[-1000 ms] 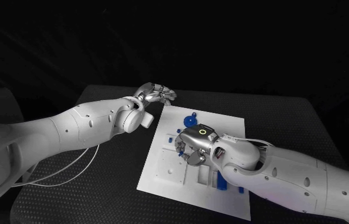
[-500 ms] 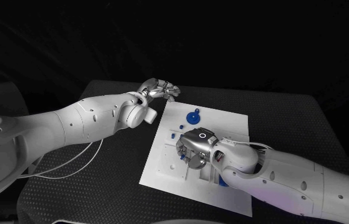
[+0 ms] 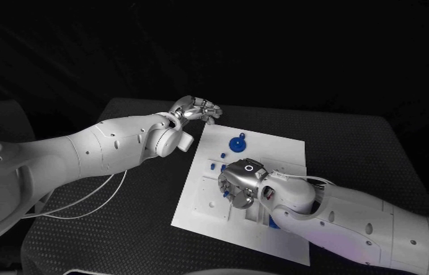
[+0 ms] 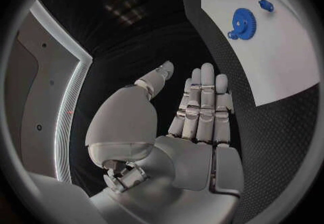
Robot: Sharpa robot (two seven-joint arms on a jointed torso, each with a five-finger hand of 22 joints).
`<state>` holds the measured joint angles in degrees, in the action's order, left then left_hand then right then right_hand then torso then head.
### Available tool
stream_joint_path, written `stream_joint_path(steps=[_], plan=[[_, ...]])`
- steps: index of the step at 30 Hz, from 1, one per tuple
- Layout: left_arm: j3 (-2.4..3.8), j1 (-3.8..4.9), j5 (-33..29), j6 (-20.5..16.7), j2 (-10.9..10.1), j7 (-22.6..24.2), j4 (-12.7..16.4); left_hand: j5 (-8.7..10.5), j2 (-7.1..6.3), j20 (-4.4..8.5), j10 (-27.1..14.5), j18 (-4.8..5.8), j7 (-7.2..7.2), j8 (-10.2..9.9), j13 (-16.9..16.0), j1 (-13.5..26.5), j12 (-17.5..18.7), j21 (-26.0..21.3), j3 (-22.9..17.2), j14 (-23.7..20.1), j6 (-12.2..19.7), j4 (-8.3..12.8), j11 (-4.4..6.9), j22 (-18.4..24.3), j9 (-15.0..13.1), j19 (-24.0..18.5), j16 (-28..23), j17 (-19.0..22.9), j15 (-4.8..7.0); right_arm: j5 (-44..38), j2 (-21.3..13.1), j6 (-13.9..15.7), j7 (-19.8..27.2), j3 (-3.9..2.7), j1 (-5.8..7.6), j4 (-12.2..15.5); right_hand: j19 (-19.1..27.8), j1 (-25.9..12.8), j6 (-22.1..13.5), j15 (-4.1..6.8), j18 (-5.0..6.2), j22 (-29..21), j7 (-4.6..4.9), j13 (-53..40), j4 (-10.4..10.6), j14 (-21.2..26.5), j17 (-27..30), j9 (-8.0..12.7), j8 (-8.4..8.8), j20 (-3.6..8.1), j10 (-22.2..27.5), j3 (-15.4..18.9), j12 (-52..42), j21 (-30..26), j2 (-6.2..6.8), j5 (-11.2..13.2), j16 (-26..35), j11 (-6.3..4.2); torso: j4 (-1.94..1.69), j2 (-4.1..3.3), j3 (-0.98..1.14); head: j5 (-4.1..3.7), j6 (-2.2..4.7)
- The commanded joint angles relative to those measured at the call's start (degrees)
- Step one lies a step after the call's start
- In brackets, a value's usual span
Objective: Assemble the parts on the task board
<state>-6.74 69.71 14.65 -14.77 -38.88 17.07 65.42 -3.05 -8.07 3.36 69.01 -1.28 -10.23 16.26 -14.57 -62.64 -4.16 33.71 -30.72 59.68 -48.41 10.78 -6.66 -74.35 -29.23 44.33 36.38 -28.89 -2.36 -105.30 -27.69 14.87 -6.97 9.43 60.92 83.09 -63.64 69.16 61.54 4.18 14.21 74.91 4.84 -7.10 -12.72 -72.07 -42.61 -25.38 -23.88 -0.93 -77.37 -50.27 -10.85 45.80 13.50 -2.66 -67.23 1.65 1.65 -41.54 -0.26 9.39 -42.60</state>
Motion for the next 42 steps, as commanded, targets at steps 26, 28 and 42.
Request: stream_joint_path(steps=[26,28,42], plan=[[0.05,0.05,-0.3,0.9,0.0,0.4,0.6,-0.2,0.0,-0.24,-0.5,-0.94,0.0,0.4,0.0,0.2,0.0,-0.3,0.1,-0.4,0.5,-0.2,0.05,-0.2,0.1,-0.2,-0.4,-0.3,-0.23,-1.2,1.0,-0.6,-0.2,0.01,-0.4,-1.0,-0.2,-0.1,0.0,0.46,0.79,1.1,0.27,-1.2,-0.2,-0.1,-0.2,0.1,0.11,0.27,-0.6,0.1,0.1,0.2,-0.75,-0.2,0.4,0.07,0.02,0.02,-0.01,0.1,0.01],[0.05,0.06,-0.3,0.9,0.0,0.3,0.6,-0.2,0.01,-0.25,-0.5,-0.94,0.0,0.4,0.0,0.3,0.0,-0.3,0.2,-0.4,0.5,-0.2,0.04,-0.2,0.1,-0.2,-0.4,-0.3,-0.24,-1.2,1.2,-1.4,-0.4,0.05,-0.4,-1.2,-0.2,-0.1,0.0,0.46,0.79,1.1,0.27,-1.2,-0.2,-0.1,-0.2,0.1,0.11,0.27,-0.6,0.1,0.1,0.2,-0.75,-0.2,0.4,0.07,0.01,0.03,0.0,0.03,-0.01],[0.05,0.06,-0.3,1.3,0.1,0.1,0.8,-0.18,-0.03,-0.27,-0.7,-0.94,-0.03,0.5,0.0,0.3,0.0,-0.4,0.2,-0.4,0.6,-0.2,0.0,-0.2,0.1,-0.2,-0.5,-0.4,-0.26,-2.2,2.6,-3.6,-1.1,1.43,-0.5,-3.8,-0.1,-0.2,0.0,0.43,0.79,1.1,0.3,-1.3,-0.4,-0.1,-0.3,0.0,0.21,0.23,-0.5,0.2,0.2,0.2,-0.92,-0.3,0.5,0.11,-0.05,0.0,0.0,-0.07,-0.31]])
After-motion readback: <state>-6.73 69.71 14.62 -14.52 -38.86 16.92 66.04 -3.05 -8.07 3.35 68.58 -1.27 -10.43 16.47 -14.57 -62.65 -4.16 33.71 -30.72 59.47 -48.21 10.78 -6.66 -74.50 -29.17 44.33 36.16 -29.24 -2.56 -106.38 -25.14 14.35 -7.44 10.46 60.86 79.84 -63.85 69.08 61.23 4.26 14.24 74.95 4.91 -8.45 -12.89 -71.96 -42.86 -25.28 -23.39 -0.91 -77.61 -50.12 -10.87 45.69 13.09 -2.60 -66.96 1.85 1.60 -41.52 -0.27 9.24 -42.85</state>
